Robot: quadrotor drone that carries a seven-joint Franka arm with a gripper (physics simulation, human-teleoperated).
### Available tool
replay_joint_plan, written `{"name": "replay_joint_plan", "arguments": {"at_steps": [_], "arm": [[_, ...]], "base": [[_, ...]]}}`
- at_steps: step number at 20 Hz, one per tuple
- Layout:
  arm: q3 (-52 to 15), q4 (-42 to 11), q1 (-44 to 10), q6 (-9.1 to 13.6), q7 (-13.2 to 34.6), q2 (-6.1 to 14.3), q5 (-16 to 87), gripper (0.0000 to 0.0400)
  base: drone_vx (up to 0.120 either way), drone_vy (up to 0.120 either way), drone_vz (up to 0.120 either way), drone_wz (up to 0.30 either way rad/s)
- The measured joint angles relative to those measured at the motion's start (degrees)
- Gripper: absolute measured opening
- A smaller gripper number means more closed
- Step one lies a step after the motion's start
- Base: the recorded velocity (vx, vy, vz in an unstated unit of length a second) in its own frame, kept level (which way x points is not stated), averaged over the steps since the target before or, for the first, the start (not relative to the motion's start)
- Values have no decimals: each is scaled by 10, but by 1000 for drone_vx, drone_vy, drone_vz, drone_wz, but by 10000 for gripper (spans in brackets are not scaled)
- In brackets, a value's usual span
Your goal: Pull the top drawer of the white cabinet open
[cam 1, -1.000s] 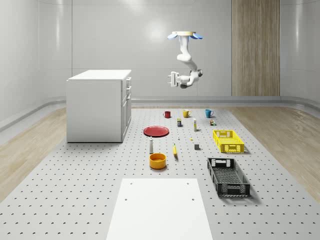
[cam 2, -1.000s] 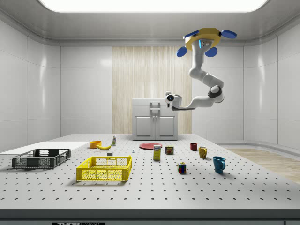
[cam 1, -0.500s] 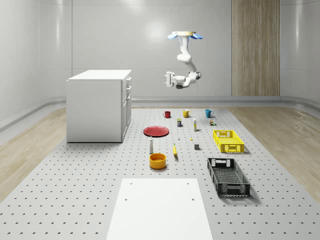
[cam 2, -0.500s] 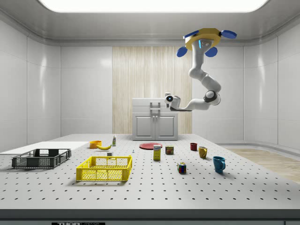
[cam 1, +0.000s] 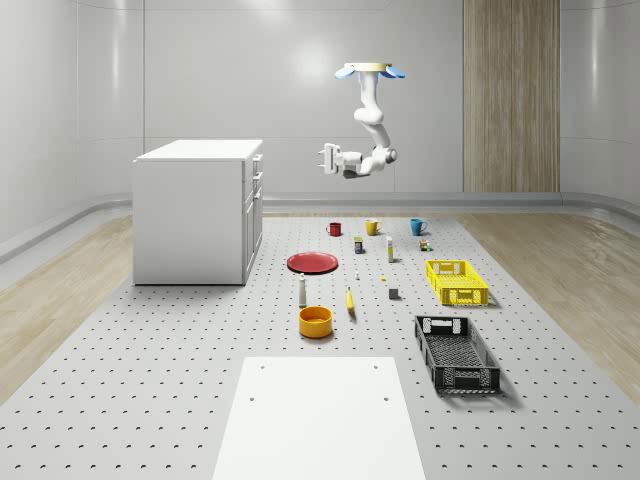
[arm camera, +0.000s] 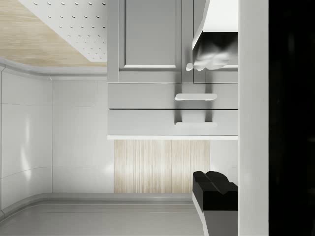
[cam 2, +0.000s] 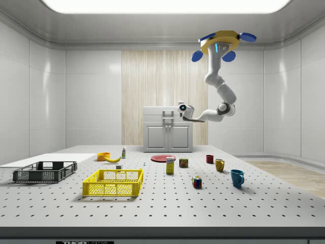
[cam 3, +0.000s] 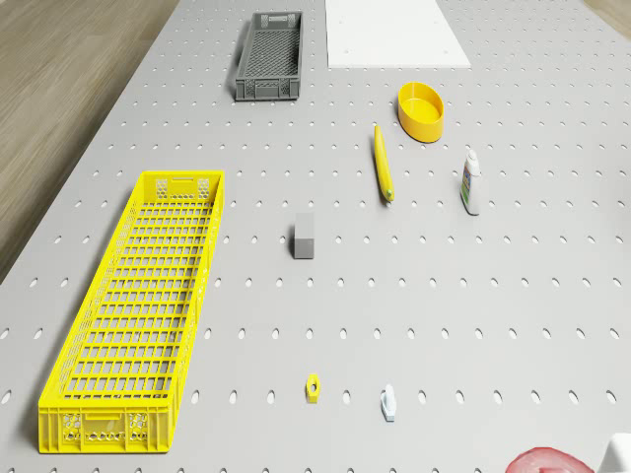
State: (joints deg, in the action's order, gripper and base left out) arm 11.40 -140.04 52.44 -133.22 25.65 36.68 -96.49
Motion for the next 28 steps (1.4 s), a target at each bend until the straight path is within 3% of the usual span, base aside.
{"name": "replay_joint_plan", "arguments": {"at_steps": [15,28], "arm": [[-114,98,-43,-25,-41,-124,-107,305],[-210,207,-81,-69,-65,-231,-162,305]], "base": [[0,0,0,0],[0,0,0,0]]}}
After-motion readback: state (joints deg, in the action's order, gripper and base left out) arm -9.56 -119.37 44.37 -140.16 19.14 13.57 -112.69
